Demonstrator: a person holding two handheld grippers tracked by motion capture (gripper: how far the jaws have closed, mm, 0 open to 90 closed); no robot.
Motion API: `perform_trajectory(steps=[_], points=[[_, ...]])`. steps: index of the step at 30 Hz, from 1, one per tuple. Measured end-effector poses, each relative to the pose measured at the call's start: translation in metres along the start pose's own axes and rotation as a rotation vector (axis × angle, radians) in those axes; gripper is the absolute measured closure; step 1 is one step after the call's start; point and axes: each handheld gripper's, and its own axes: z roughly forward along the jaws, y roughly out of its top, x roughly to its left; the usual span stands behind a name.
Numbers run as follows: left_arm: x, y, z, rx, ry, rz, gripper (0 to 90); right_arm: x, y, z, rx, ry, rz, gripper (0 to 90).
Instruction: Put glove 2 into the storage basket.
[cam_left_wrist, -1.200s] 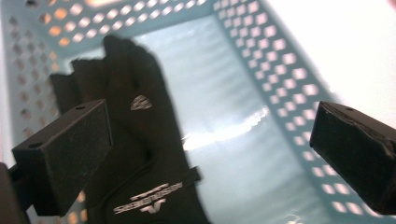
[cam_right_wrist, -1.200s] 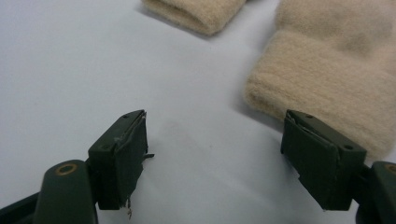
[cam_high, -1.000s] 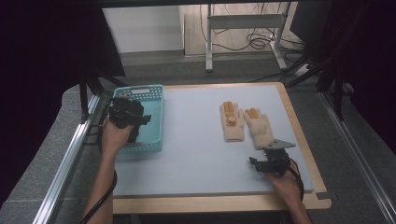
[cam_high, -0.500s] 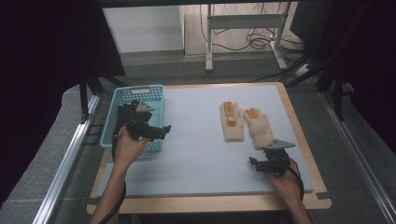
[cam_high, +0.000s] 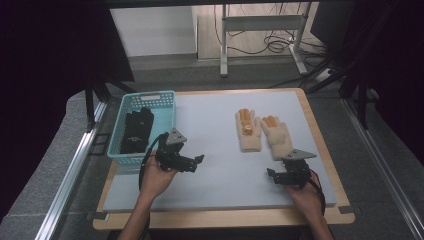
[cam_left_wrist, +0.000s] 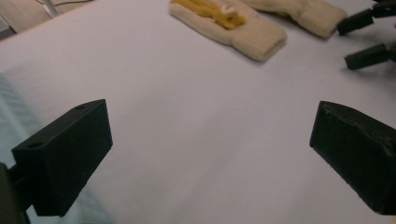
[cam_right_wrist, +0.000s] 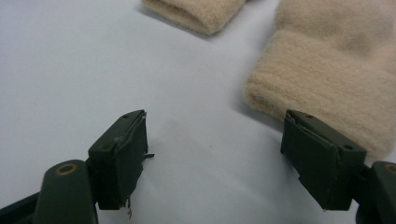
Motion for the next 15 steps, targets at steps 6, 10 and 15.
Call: perform_trajectory(steps=[6, 10, 15], points=[[-0.019, -0.021, 0.013, 0.000, -0.024, 0.016, 0.0, 0.000, 0.000, 0.000, 0.000, -0.001, -0.001, 22.4], [-0.021, -0.039, 0.026, 0.033, -0.036, 0.002, 0.0, 0.000, 0.000, 0.000, 0.001, 0.000, 0.000, 22.4], [-0.018, -0.061, 0.037, 0.073, -0.008, -0.013, 0.0, 0.000, 0.000, 0.000, 0.000, 0.001, 0.001, 22.4]])
